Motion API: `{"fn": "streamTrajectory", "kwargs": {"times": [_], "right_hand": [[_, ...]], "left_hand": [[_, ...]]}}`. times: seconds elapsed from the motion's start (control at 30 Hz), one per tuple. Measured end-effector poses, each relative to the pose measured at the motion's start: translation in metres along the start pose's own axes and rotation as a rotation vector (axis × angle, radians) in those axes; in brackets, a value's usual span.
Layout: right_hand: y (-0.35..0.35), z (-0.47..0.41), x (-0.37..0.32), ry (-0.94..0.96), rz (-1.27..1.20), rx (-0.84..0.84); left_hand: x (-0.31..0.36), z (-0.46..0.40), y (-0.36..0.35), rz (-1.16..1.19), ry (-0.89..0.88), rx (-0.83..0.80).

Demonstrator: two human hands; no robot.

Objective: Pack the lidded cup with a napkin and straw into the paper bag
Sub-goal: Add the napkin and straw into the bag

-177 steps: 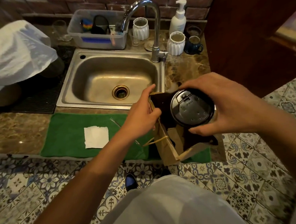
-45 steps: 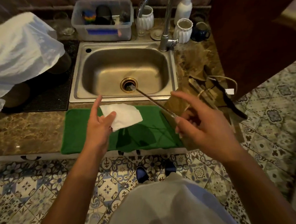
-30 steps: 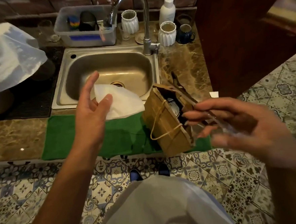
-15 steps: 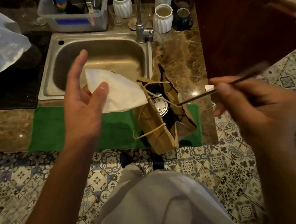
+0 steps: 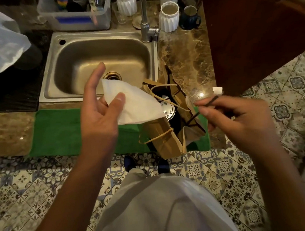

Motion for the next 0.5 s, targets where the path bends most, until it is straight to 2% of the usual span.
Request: {"fn": "streamTrajectory", "kwargs": {"times": [0.1, 0.27, 0.37, 0.43, 0.5], "right_hand": [[-0.005, 0.003, 0.015, -0.067, -0.002, -0.029], [-0.001, 0.004, -0.002, -0.022, -0.103, 0.022], [-0.013, 0.002, -0.023, -0.035, -0.148, -0.116], [-0.026, -0.001, -0.031, -0.118, -0.199, -0.242], [-0.037, -0.001, -0.036, -0.168, -0.276, -0.277]], "left_hand": [[0.0, 0.009, -0.005, 0.009, 0.018, -0.036], [0.006, 0.016, -0.013, 0.025, 0.025, -0.063], [0.017, 0.02, -0.02, 0.094, -0.007, -0.109], [0.023, 0.023, -0.026, 0.16, -0.021, -0.143], [0.029, 0.028, -0.029, 0.236, -0.047, -0.163]]}}
Point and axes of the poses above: each hand's wrist, its own z-axis away from the middle knuckle, its own y-axis out of the back of the hand, x = y × z, the point moved 3 cm from there along -z, towards the middle knuckle, and after that the axes turned 12 degrees about -z, right-handed, at the moved point
